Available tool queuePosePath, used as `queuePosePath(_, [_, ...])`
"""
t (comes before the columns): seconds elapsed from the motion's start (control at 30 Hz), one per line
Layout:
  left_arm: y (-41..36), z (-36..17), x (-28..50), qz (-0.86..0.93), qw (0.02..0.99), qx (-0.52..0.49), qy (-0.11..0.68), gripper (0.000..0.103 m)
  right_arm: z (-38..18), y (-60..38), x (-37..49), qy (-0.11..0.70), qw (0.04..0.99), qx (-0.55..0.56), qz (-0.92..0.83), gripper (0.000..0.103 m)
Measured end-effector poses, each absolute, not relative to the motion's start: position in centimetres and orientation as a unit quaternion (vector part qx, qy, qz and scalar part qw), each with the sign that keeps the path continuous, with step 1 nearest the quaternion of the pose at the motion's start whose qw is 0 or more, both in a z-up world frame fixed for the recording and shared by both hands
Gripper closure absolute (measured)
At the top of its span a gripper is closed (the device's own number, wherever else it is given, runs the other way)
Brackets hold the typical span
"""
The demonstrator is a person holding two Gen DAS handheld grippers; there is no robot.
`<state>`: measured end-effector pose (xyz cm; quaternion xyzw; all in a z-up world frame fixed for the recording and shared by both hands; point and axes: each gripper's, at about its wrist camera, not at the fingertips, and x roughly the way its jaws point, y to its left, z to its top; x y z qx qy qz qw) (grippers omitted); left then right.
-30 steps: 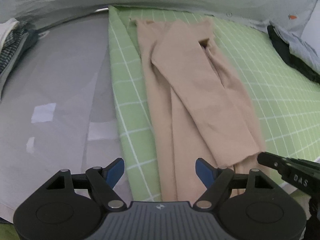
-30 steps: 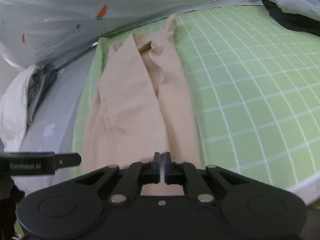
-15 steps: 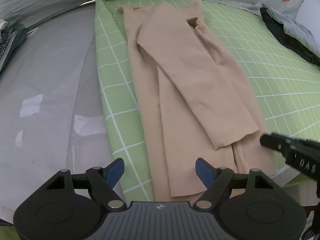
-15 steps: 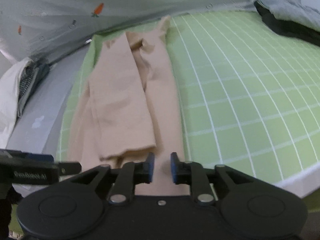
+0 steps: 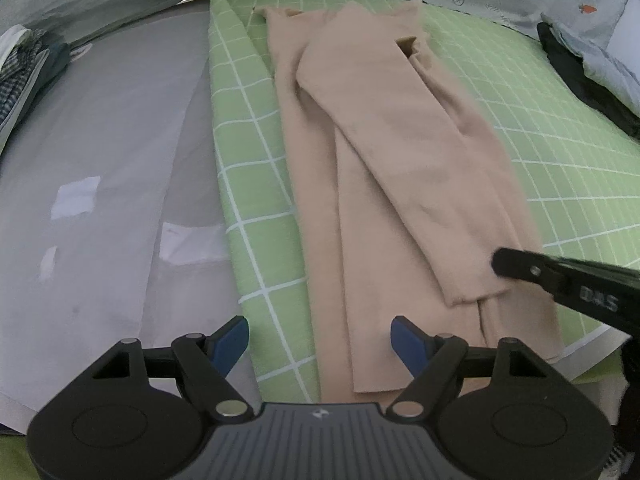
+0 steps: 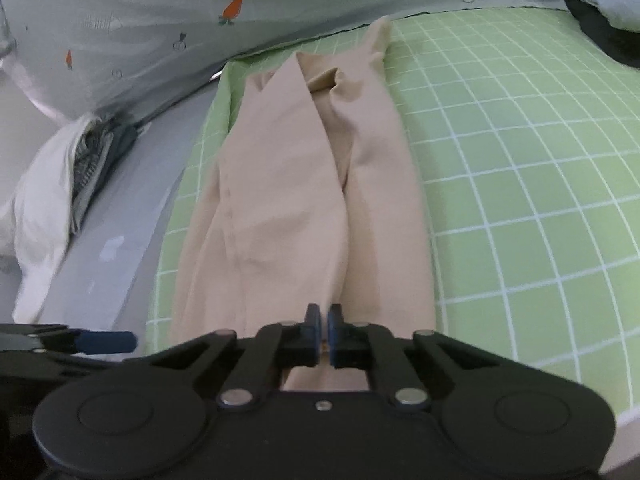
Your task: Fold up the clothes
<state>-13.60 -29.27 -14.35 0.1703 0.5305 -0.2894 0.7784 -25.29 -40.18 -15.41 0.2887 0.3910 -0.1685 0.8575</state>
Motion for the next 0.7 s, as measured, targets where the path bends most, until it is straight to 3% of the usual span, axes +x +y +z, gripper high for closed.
queuePosePath(0.2, [-29.6, -14.0, -14.0, -0.314, 0.773, 0.171, 0.525, 0.037, -15.4, -39.4, -26.9, 0.421, 0.853, 0.258, -0.169, 0.098])
queuePosePath(0.3, [-29.9, -14.3, -13.9, -0.314, 0.766, 0.181, 0.531, 0.037, -16.0, -39.7, -27.1, 0.424, 0.846, 0.265, -0.183, 0.088])
queuePosePath(0.37, [-29.9, -14.5, -13.9, -0.316, 0.761, 0.184, 0.536, 0.037, -15.5, -39.3, -27.0, 0.425, 0.851, 0.234, -0.202, 0.048])
queuePosePath(0.4, [-29.9, -14.6, -13.9, -0.316, 0.758, 0.186, 0.539, 0.037, -15.4, -39.0, -27.2, 0.424, 0.854, 0.218, -0.208, 0.044])
queuePosePath(0.6, [-30.0, -15.2, -14.0, -0.329, 0.744, 0.186, 0.55, 0.037, -16.2, -39.3, -27.2, 0.445, 0.842, 0.213, -0.22, 0.045])
queuePosePath(0.63, [-30.0, -15.3, -14.0, -0.332, 0.742, 0.186, 0.551, 0.039, -16.4, -39.4, -27.2, 0.447, 0.84, 0.215, -0.221, 0.045])
queuePosePath(0.7, [-30.1, -15.4, -14.2, -0.341, 0.738, 0.183, 0.553, 0.053, -16.4, -39.6, -27.3, 0.446, 0.841, 0.218, -0.217, 0.047])
